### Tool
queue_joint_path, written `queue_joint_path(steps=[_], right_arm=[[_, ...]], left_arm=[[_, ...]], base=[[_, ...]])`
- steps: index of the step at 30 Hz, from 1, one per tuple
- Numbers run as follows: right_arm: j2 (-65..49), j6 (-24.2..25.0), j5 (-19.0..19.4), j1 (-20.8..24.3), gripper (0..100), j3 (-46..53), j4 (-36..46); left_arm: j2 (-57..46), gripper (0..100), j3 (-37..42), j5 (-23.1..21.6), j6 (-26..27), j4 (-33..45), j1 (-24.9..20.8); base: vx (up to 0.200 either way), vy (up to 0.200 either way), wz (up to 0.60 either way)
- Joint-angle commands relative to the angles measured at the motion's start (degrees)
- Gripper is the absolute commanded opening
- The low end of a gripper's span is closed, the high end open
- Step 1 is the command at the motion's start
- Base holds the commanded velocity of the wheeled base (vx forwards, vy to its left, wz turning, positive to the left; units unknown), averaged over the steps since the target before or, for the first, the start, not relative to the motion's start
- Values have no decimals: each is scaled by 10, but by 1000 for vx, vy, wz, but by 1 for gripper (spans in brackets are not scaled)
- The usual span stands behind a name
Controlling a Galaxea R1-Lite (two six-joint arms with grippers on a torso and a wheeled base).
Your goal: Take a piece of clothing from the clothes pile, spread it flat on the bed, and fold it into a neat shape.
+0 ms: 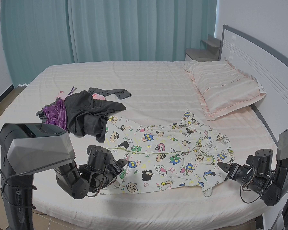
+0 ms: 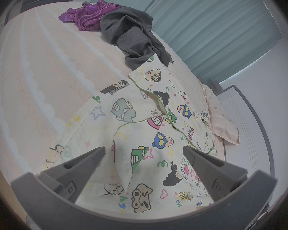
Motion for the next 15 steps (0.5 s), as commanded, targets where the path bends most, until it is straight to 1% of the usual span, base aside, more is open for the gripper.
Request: queue_joint_path(steps=[1,4,5,8,15], right_arm=[[1,0,0,1,100,1,-10],[-1,0,0,2,100,1,-10],[-1,1,0,2,100,0,-10],[1,1,0,1,100,0,-10],[0,2,0,0,100,0,-10]], left_arm=[[4,100,-2,1,2,-2,0],[6,100,-4,1,11,2,-2],[6,0,-3,1,17,2,-2],[13,0,-3,3,28,0,-4],[14,0,-4,10,29,-3,8]], base=[[0,0,0],[0,0,0],[0,0,0],[0,0,0],[0,0,0]])
